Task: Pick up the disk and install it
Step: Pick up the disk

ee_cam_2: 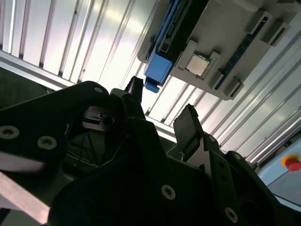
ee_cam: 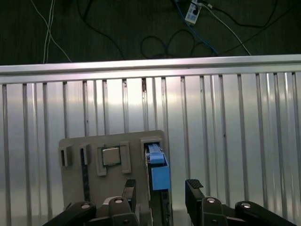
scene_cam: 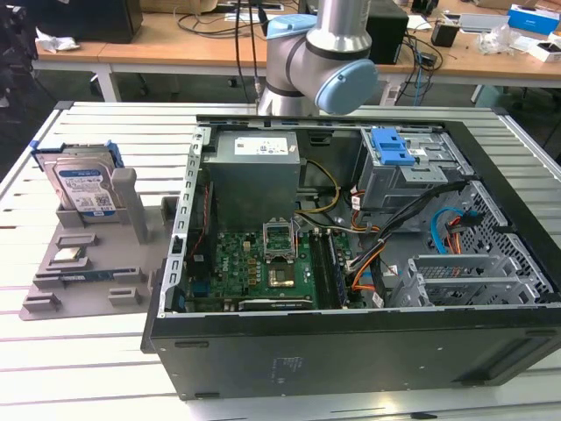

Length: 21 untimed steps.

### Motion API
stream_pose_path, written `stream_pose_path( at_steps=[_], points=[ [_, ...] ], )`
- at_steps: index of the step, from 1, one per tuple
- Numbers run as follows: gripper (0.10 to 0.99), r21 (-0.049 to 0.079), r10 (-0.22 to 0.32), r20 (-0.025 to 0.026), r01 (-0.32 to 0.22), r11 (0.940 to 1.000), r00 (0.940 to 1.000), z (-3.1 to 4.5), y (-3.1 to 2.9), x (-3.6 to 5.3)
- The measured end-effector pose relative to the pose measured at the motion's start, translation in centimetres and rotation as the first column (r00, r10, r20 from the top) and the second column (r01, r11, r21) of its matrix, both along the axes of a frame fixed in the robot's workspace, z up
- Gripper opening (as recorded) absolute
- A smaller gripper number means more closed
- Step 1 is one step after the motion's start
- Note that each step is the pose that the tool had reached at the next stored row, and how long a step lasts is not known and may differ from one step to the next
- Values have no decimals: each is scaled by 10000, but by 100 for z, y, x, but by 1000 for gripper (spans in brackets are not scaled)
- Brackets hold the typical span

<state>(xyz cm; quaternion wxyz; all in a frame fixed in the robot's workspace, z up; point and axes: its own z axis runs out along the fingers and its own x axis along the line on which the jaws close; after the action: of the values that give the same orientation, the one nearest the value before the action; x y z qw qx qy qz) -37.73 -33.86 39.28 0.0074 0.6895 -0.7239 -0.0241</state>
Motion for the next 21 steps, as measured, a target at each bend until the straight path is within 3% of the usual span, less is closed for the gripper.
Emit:
stream_pose_path(
  at_steps=[5, 15, 17, 20, 21],
  points=[
    [541, -7, 48, -3, -48, 10000, 10000, -88, 1, 1],
    [541, -13, 94, -2, -94, 10000, 10000, -174, 1, 22],
    [541, -17, 112, -4, -112, 9999, 9999, -213, 1, 33],
    [541, -33, 147, -4, -147, 9999, 9999, -367, 1, 55],
    [541, -33, 152, -3, -152, 9999, 9999, -387, 1, 56]
  ],
)
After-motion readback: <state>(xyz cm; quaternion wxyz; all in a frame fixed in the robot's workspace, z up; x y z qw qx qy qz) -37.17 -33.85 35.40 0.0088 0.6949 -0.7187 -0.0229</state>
